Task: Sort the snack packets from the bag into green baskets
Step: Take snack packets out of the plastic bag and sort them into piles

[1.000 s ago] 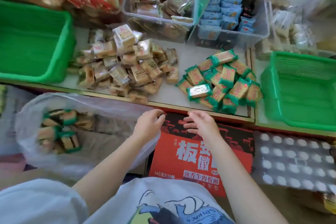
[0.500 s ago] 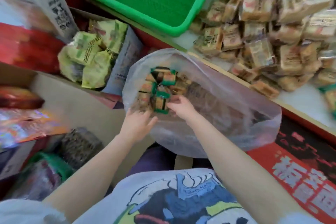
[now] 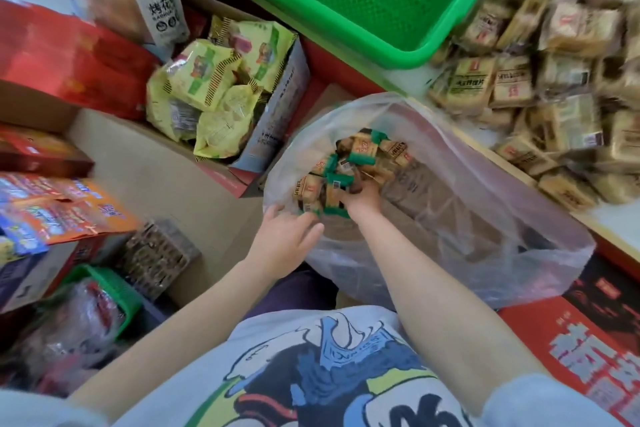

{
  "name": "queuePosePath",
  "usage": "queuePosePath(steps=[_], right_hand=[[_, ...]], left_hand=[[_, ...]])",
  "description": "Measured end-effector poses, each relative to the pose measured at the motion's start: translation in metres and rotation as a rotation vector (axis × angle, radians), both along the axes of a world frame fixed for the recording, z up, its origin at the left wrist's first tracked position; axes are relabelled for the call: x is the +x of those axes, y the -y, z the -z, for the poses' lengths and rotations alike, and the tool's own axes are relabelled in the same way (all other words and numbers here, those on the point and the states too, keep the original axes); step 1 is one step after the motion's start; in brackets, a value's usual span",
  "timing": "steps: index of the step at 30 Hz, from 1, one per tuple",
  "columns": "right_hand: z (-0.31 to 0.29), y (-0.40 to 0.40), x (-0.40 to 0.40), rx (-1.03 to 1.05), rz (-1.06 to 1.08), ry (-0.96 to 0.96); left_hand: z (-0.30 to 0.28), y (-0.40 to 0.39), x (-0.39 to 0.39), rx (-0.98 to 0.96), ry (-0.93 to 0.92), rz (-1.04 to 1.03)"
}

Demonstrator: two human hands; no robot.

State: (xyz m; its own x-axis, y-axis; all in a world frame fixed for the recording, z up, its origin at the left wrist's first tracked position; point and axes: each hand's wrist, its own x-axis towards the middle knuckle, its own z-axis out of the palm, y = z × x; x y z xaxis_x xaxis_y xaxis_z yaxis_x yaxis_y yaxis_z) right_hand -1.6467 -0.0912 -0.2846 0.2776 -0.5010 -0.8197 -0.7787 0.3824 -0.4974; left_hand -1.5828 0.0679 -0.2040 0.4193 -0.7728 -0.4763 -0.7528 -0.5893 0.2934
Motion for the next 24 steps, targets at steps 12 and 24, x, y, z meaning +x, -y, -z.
queuePosePath(steps=[12, 24], right_hand=[[-0.101, 0.068, -0.119, 0.146, 0.394, 0.353], [-0.159, 0.157, -0.373, 0.092, 0.812, 0.518]], left_hand=[[-0.04, 0.078, -0.06, -0.391, -0.101, 0.08], [-0.106, 0.278, -0.25, -0.305, -0.726, -0.357]])
